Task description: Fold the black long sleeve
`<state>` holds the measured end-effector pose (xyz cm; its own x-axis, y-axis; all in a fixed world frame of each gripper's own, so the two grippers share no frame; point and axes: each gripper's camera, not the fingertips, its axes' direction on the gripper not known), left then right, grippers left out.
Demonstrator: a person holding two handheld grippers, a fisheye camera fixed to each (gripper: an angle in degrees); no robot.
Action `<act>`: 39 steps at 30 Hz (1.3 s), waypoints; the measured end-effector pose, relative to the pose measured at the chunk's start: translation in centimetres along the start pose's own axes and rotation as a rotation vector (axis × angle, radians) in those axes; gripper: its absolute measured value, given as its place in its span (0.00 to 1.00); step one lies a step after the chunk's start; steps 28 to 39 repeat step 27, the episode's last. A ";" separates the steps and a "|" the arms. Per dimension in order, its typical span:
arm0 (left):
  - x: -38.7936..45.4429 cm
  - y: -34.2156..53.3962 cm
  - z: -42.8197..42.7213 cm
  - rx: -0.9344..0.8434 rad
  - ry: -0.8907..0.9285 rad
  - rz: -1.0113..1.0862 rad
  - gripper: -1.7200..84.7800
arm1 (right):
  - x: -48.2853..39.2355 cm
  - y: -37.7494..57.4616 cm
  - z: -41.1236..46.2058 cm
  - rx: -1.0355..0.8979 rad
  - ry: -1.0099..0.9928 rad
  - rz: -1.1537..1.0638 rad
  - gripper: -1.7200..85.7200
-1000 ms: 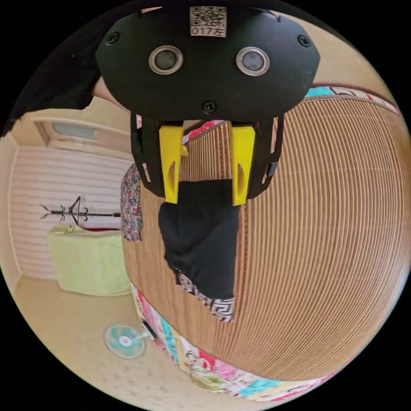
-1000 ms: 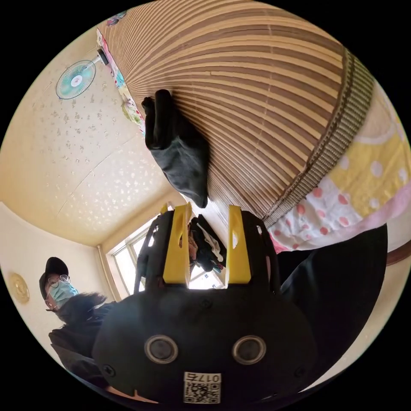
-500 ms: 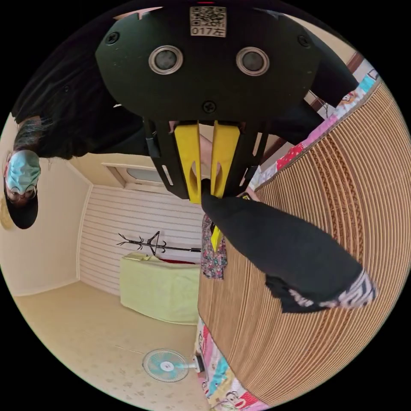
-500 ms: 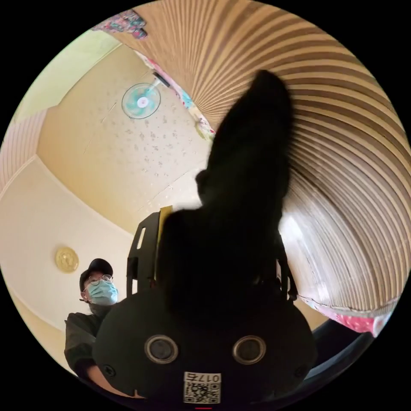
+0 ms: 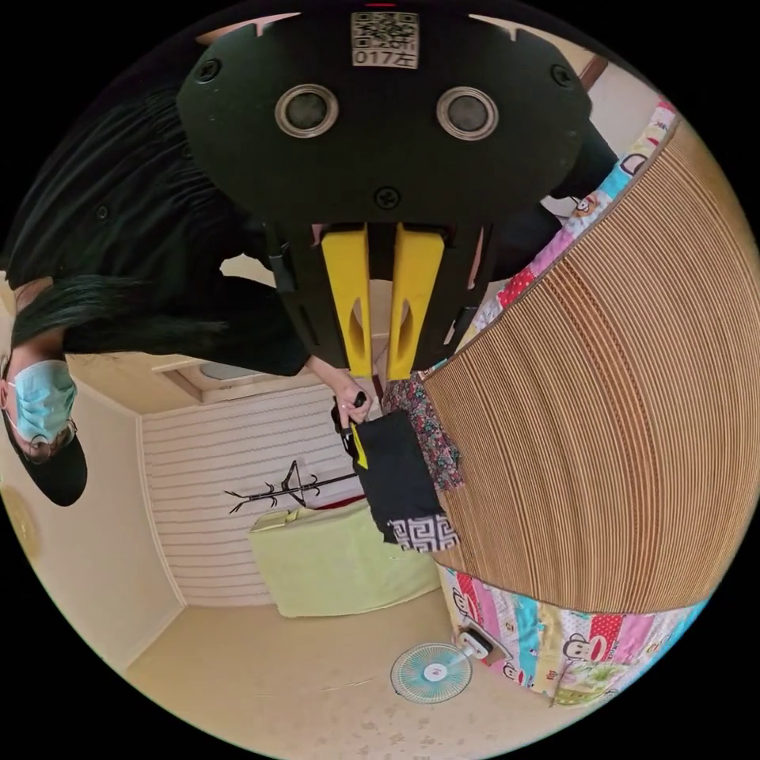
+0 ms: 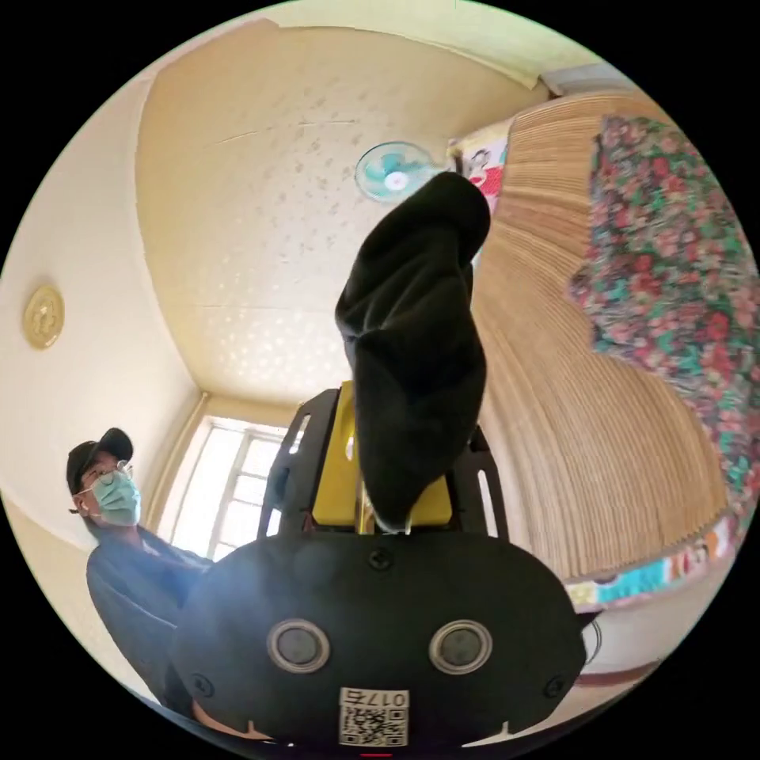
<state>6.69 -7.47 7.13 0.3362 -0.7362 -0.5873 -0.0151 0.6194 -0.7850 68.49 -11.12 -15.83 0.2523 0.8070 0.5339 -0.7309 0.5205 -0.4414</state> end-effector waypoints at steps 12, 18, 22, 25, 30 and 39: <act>1.7 11.4 -12.5 0.268 -0.269 -0.142 0.07 | 18.1 37.2 -12.1 0.640 0.246 0.838 0.04; 5.7 17.1 -20.8 0.297 -0.594 -0.120 0.07 | 20.4 39.8 8.5 0.036 0.385 0.685 0.03; 6.6 22.6 -28.0 0.454 -0.664 -0.128 0.07 | 12.6 37.6 29.5 -0.484 0.645 0.144 0.02; 6.3 27.5 -33.6 0.623 -0.702 -0.200 0.07 | 1.2 41.8 43.1 -0.733 0.756 -0.456 0.03; 5.8 30.2 -36.9 0.710 -0.686 -0.257 0.08 | -6.7 46.8 47.2 -0.696 0.762 -0.795 0.03; 5.8 30.2 -36.9 0.710 -0.686 -0.257 0.08 | -6.7 46.8 47.2 -0.696 0.762 -0.795 0.03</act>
